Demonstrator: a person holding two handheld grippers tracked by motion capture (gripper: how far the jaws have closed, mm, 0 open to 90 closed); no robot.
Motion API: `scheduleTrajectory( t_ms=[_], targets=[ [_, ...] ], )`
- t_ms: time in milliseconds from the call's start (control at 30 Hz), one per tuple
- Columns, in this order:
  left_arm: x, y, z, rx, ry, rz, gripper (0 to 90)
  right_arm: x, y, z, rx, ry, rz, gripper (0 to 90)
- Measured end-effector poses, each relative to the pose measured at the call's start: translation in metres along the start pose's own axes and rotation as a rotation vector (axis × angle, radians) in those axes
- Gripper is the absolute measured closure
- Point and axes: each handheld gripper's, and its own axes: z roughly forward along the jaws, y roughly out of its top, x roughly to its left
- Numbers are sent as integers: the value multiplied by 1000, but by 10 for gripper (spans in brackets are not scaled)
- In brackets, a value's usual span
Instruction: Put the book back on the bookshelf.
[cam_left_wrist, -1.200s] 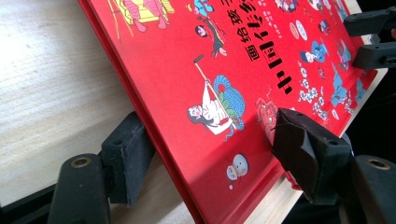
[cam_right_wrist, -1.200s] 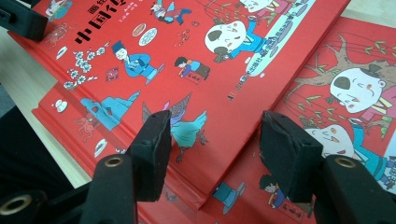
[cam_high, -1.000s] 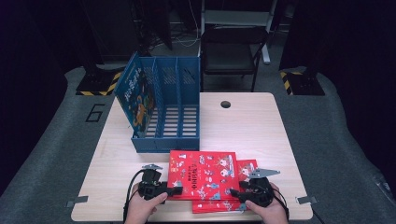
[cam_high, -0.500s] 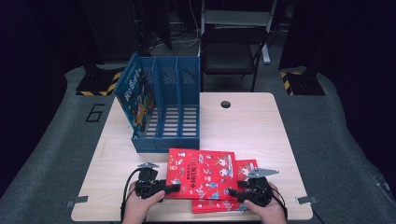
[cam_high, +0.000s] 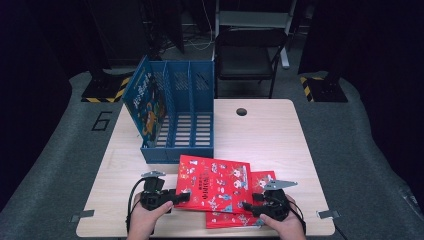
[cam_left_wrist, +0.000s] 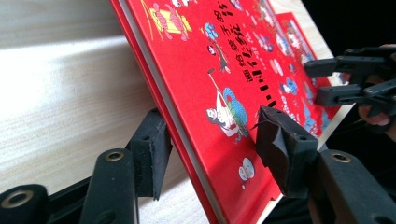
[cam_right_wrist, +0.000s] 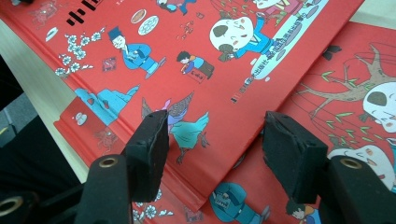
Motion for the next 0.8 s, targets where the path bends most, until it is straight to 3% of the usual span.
scheduleTrajectory(
  t_ms=[467,533,800],
  targets=[
    [-12,15,-9,14,-6,30,497,-2,0,1,-8,35,51,363],
    [-13,16,-9,1,7,31,497,-2,0,1,-7,38,44,356],
    [-17,19,-7,1,-11,31,497,-2,0,2,-11,51,53,340]
  ],
)
